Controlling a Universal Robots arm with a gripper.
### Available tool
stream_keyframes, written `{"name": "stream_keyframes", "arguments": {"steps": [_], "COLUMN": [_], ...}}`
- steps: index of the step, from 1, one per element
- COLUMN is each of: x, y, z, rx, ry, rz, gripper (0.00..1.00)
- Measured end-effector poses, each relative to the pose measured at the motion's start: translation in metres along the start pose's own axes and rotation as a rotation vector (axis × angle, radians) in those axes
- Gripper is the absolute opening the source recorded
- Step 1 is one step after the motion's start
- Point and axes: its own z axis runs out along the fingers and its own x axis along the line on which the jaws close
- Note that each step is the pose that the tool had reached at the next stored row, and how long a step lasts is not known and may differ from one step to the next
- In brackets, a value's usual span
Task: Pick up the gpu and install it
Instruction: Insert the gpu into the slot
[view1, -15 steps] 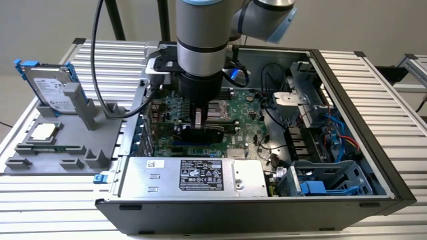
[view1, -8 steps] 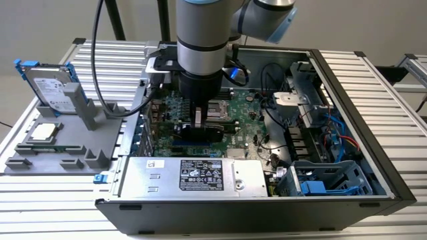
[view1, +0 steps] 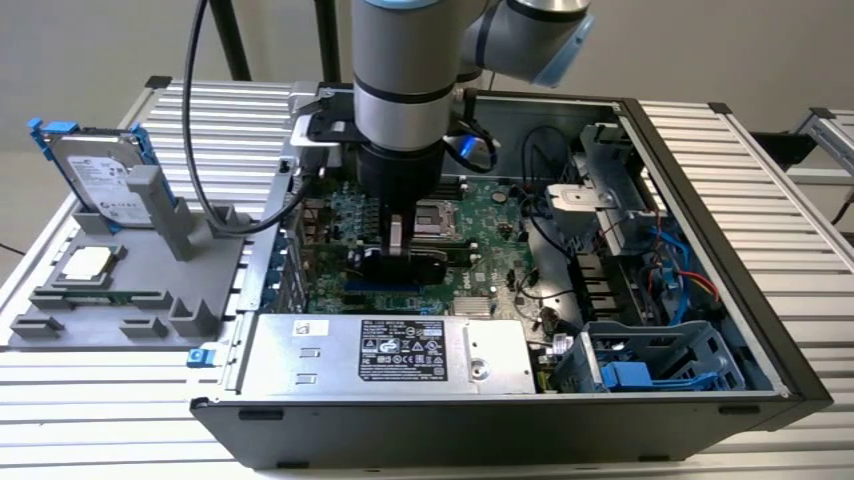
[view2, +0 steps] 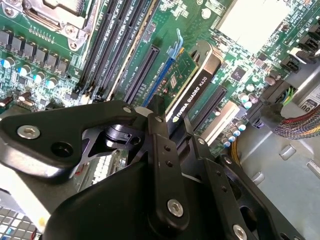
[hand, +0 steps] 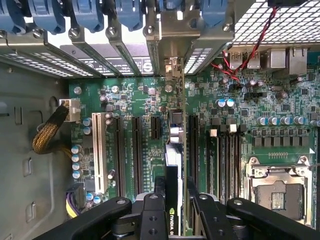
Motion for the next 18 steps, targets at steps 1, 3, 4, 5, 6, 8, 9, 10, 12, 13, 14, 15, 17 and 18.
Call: {"name": "stream_keyframes", "arguments": {"steps": [1, 3, 4, 5, 6, 8, 9, 10, 12, 13, 14, 15, 17, 18], "x": [0.0000, 0.0000, 0.0000, 0.0001, 0.0001, 0.0001, 0.0000, 0.0000, 0.0000, 0.0000, 0.0000, 0.0000, 0.0001, 0.0002], "y": [0.0001, 0.0003, 0.0003, 0.0003, 0.0003, 0.0003, 0.0003, 0.0003, 0.0003, 0.0003, 0.0003, 0.0003, 0.0003, 0.0003], "z": [0.0006, 0.0020, 0.0024, 0.0025, 0.0025, 0.0027, 0.0028, 0.0028, 0.0028, 0.0028, 0.0028, 0.0029, 0.0029, 0.0030], "rx": [0.0000, 0.0000, -0.0001, -0.0003, -0.0003, -0.0001, -0.0001, -0.0001, -0.0001, 0.0000, 0.0000, 0.0000, 0.0000, 0.0001], "ry": [0.0001, 0.0003, 0.0006, 0.0009, 0.0009, 0.0006, 0.0005, 0.0005, 0.0005, 0.0005, 0.0005, 0.0004, 0.0003, 0.0002], "rz": [0.000, 0.000, 0.000, 0.000, 0.000, 0.000, 0.000, 0.000, 0.000, 0.000, 0.000, 0.000, 0.000, -0.001], "gripper": [0.00, 0.00, 0.00, 0.00, 0.00, 0.00, 0.00, 0.00, 0.00, 0.00, 0.00, 0.00, 0.00, 0.00]}}
